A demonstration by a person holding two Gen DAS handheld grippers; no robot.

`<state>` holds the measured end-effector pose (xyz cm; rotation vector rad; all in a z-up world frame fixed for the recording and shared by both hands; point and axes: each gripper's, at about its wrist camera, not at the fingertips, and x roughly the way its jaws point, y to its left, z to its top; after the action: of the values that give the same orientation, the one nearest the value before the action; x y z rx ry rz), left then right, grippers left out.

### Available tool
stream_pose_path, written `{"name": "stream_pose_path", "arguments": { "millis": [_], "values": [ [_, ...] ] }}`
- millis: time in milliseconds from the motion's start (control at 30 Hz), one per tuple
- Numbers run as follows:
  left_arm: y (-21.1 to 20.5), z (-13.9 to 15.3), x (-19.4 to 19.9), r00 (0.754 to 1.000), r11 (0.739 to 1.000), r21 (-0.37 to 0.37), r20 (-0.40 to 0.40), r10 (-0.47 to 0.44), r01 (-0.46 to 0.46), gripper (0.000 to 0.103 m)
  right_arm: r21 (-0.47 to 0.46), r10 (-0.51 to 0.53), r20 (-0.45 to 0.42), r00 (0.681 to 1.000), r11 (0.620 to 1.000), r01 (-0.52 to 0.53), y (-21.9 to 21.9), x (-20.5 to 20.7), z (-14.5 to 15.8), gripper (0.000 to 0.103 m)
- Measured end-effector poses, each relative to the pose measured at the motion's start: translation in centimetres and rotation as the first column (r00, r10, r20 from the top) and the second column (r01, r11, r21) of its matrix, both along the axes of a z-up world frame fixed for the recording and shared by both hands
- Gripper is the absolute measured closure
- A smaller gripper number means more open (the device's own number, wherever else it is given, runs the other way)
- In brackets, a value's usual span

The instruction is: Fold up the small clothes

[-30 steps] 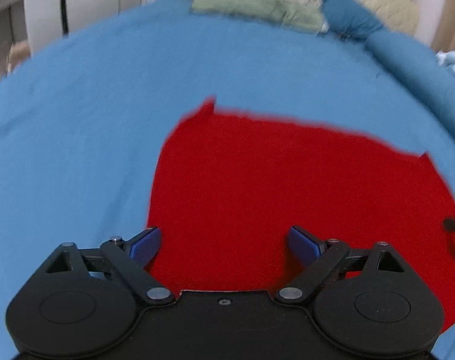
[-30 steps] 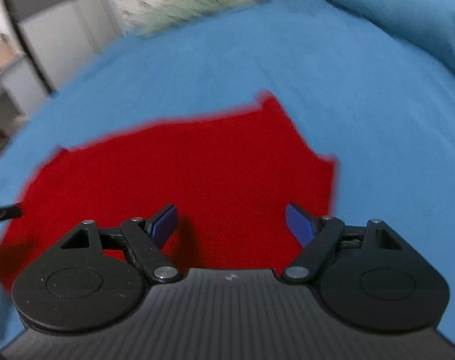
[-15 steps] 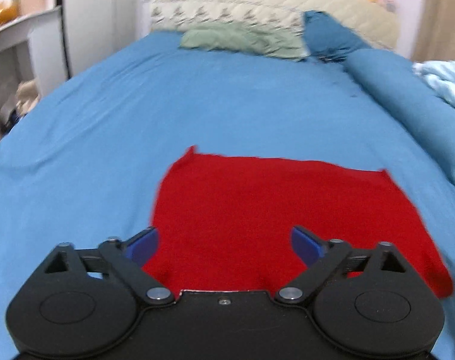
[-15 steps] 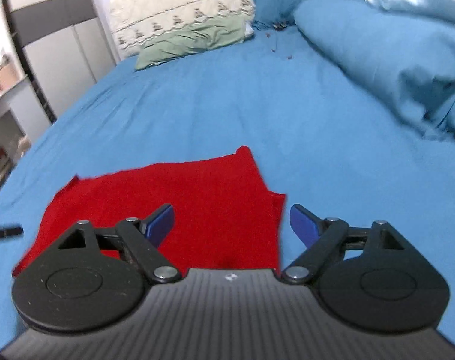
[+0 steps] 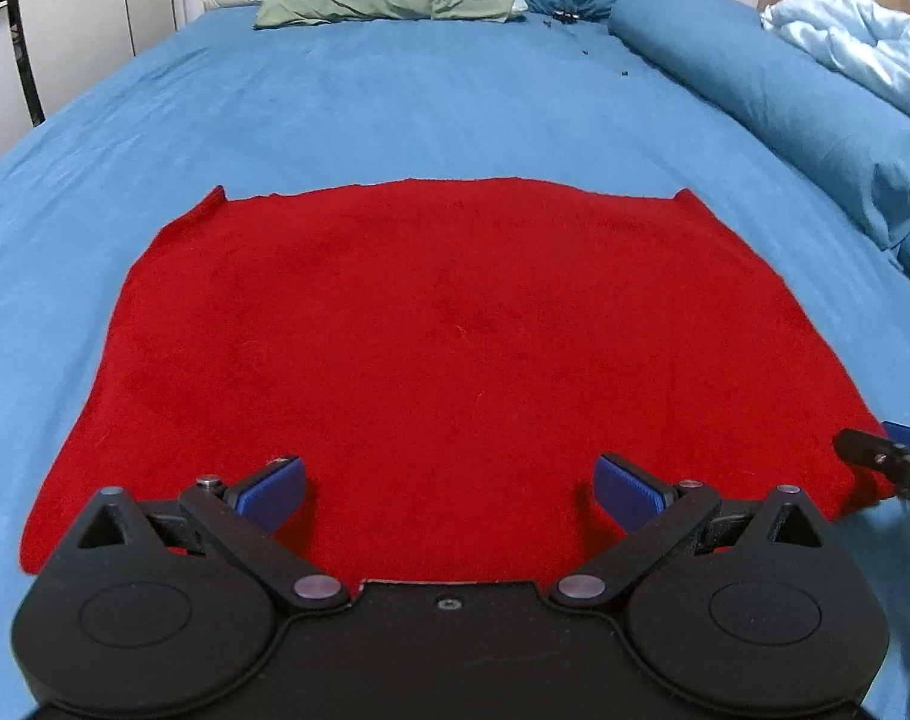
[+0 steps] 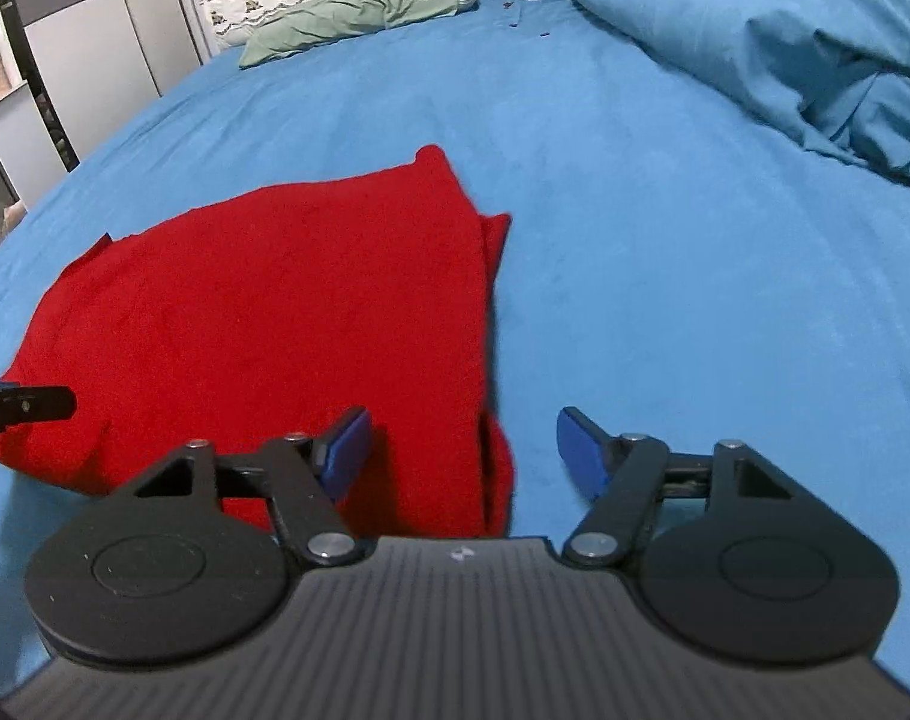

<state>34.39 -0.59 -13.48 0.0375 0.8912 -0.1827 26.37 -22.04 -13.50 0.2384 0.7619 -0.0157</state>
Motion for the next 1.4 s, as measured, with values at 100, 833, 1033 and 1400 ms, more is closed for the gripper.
{"name": "stream_pose_path", "arguments": {
  "millis": [100, 833, 1033, 1400],
  "values": [
    [0.1, -0.5, 0.0, 1.0, 1.0, 0.009, -0.009, -0.006, 0.006, 0.0, -0.056, -0.008, 0.009, 1.0, 0.998, 0.008, 1.0, 0.1, -1.7, 0.022],
    [0.3, -2.3, 3.1, 0.994, 0.998, 0.06, -0.105, -0.018, 0.024, 0.0, 0.303, -0.087, 0.002, 0.996, 0.949, 0.082, -0.6, 0.7, 3.9, 0.08],
    [7.0, 1.3, 0.7, 0.998, 1.0, 0.001, -0.058, -0.002, 0.002, 0.0, 0.328, 0.105, 0.178, 0.978, 0.931, -0.159, 6.9, 3.8, 13.1, 0.081],
    [21.5, -1.9, -5.7, 0.99, 0.984, -0.116, -0.061, 0.126, -0.132, 0.0, 0.167, 0.645, -0.058, 0.762, 0.759, -0.629, 32.6, 11.2, 5.4, 0.082]
  ]
}}
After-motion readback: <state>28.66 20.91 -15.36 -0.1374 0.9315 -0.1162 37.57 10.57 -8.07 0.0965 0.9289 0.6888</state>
